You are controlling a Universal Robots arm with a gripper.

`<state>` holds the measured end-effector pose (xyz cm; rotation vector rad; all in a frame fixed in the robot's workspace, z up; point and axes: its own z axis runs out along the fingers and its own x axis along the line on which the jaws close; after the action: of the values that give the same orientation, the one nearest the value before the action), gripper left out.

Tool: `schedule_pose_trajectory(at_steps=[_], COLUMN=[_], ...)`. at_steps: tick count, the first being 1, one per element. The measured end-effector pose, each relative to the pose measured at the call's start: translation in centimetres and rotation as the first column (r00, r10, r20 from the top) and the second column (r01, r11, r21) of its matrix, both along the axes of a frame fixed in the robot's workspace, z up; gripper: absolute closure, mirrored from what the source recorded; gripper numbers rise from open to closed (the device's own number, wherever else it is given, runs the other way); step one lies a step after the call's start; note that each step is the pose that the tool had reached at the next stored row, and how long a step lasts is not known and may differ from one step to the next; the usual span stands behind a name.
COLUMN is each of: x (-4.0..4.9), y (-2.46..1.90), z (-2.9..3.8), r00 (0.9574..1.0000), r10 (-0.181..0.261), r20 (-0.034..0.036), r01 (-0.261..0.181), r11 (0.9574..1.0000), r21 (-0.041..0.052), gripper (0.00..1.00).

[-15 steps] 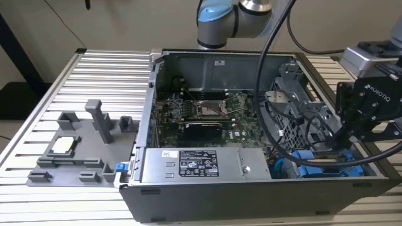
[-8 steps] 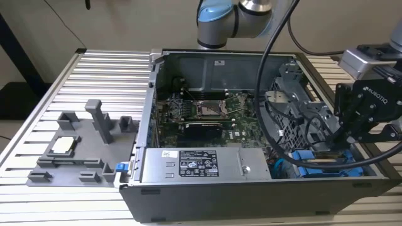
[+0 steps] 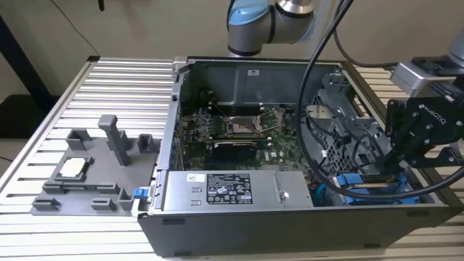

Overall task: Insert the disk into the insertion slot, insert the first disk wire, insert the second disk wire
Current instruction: 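Insert the first disk wire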

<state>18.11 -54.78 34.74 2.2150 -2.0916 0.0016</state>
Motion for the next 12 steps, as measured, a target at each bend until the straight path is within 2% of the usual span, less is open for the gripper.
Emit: schedule_pose_trajectory(at_steps=[12], x=[0.14], y=[-0.02], z=[-0.66], r00=[0.9997], r10=[-0.023], r20=[-0.0045], r01=[0.023], r11=[0.9997], r21=[0.0003], gripper=[0.81])
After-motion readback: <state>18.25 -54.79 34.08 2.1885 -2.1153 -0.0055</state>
